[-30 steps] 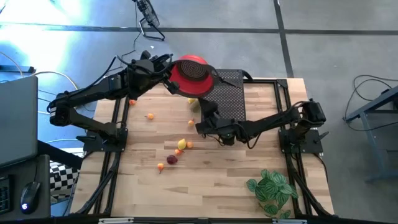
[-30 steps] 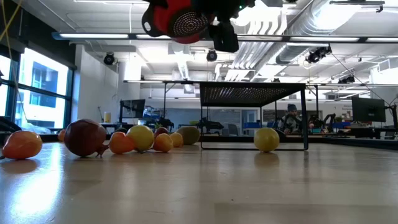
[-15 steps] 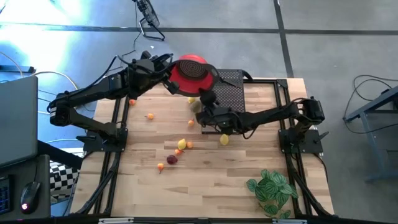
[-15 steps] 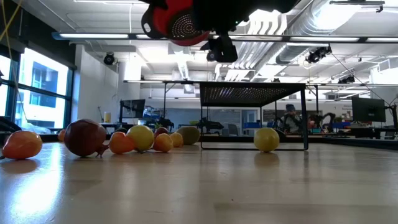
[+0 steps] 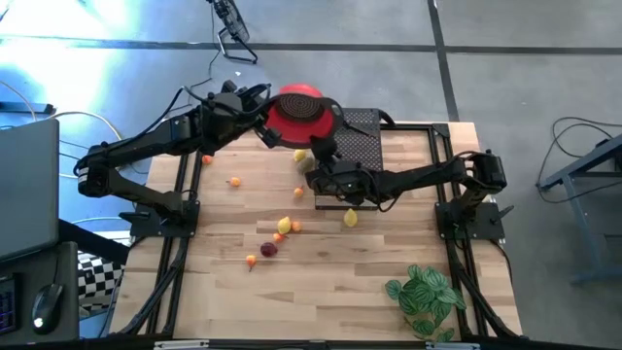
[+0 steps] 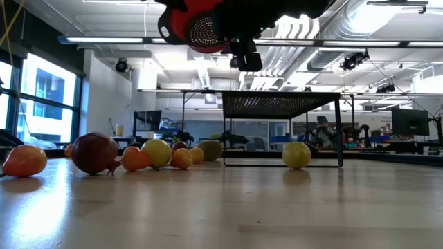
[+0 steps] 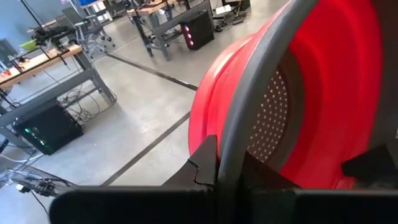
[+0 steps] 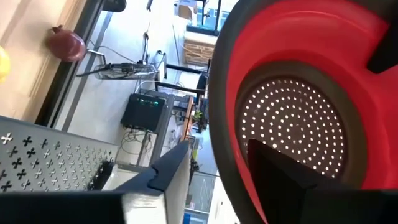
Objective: Pick & Place Fruit
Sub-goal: Put the red strainer bowl on the shelf
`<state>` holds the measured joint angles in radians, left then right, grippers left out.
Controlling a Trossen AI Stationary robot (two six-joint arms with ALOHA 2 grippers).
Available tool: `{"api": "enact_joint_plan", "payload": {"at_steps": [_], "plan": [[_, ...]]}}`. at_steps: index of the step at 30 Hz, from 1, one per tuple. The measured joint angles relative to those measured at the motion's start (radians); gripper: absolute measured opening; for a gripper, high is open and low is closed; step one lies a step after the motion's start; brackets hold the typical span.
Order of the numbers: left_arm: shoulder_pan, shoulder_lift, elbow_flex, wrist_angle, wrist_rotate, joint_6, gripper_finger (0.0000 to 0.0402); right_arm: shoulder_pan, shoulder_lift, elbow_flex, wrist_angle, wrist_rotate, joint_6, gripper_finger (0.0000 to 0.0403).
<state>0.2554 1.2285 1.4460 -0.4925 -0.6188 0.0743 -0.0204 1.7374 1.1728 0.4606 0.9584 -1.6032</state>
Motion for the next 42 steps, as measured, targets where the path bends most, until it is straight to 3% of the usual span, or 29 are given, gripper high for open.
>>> {"api": "enact_joint_plan", "payload": {"at_steps": [11,22,28,37,42], "plan": [[0.0,0.001,0.0,-0.019,0.004,0.0,0.0003,0.002,0.0,-0.001,-0.015,-0.052,-0.025,0.0036],[0.0,0.001,0.0,-0.018,0.006,-0.007,0.0011,0.003,0.001,-0.001,-0.007,-0.057,-0.055,0.0026],[-0.001,-0.002,0.001,0.03,0.005,-0.002,0.006,0.001,0.002,-0.002,0.008,-0.027,-0.036,0.0024],[-0.001,-0.002,0.001,0.072,-0.001,0.119,0.0184,0.0,0.0,-0.002,0.018,0.029,-0.029,0.0014],[0.0,-0.018,0.001,0.151,-0.004,0.199,0.0214,0.0,0.0,-0.001,0.057,0.044,-0.033,0.0014]]}}
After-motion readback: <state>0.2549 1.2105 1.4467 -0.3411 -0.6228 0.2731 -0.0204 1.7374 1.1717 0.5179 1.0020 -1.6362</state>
